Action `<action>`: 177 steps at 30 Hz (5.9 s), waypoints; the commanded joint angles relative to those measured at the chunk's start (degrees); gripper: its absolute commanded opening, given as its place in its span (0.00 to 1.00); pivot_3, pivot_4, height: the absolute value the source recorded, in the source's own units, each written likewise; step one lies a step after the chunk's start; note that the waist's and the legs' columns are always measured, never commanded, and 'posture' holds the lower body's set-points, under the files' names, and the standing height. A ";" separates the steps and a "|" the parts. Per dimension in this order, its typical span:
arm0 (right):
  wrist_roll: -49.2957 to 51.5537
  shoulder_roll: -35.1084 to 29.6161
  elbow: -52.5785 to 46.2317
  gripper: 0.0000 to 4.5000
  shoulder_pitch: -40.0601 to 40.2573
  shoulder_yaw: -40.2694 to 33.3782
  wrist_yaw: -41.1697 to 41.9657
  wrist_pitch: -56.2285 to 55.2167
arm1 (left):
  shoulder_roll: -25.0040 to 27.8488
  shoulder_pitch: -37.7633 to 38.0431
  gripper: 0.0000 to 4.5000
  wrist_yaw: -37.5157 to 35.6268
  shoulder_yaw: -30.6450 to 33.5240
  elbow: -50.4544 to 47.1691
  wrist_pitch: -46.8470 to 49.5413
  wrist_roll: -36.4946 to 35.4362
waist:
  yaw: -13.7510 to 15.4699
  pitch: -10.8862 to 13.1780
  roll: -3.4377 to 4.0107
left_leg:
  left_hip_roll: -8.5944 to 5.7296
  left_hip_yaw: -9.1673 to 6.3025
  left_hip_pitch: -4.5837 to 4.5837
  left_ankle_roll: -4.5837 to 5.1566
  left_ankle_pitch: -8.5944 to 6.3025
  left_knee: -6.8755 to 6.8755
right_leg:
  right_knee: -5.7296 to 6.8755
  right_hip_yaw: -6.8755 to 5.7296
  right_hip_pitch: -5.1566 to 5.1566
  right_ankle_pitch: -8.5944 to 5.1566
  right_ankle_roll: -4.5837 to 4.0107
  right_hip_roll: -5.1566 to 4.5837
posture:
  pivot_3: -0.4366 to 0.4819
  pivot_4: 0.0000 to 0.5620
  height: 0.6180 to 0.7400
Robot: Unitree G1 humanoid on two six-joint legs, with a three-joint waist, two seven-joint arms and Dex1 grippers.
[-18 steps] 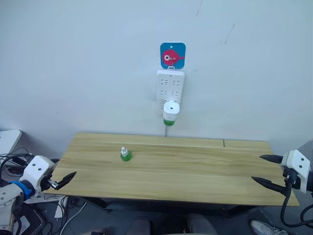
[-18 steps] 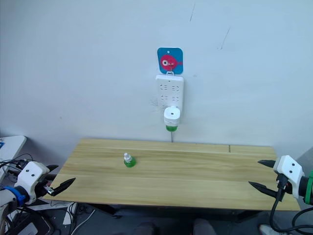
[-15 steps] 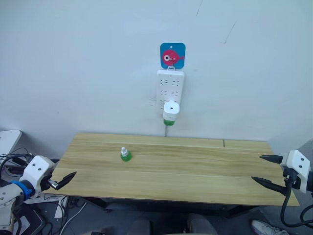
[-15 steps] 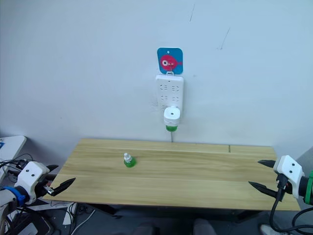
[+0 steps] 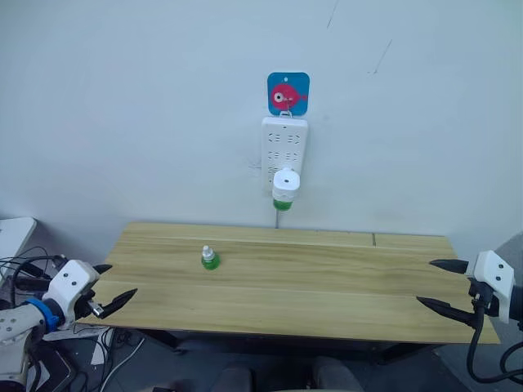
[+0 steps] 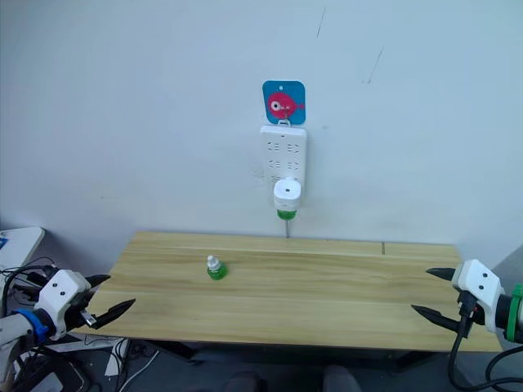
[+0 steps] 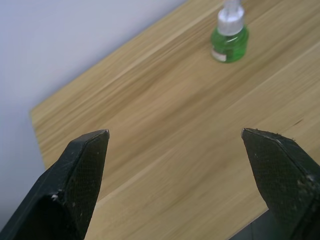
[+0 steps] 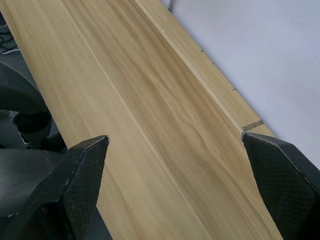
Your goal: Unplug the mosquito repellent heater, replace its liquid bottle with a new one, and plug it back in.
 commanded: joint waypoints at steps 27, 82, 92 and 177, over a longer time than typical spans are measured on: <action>18.82 3.26 -34.03 0.99 -7.89 -3.38 -15.49 22.06 | -7.51 -18.91 1.00 -0.29 -5.46 -27.68 26.92 -15.12 | -1.53 -0.05 0.10 | 0.02 -0.01 -0.03 0.01 0.00 0.07 | 0.04 0.04 0.01 0.00 0.01 0.15 | 0.40 0.14 0.94; 40.49 0.13 -52.40 1.00 -9.19 -8.38 -41.62 39.98 | -23.94 -67.45 0.74 -10.37 -15.58 31.10 11.44 5.41 | -9.48 3.57 -0.58 | 0.01 -0.20 -0.31 0.01 0.00 0.11 | -0.04 0.06 -0.05 -0.10 0.26 0.32 | 0.12 0.25 0.94; 40.81 0.31 -52.00 1.00 -10.96 -6.26 -43.22 39.60 | -23.53 -68.14 0.55 -12.77 -14.67 31.53 12.51 4.91 | -9.98 3.79 -0.68 | 0.01 -0.22 -0.33 0.01 0.00 0.11 | -0.06 0.06 -0.07 -0.12 0.29 0.31 | 0.12 0.24 0.94; 10.67 57.26 -39.47 0.65 -51.85 5.75 -61.08 74.53 | -18.37 -14.95 0.91 6.39 -9.39 -50.76 29.59 -16.39 | -11.05 4.42 0.43 | -0.61 -1.34 -1.00 -0.02 0.14 0.27 | 0.90 -0.06 -0.89 0.01 0.13 -0.67 | 0.26 0.25 0.94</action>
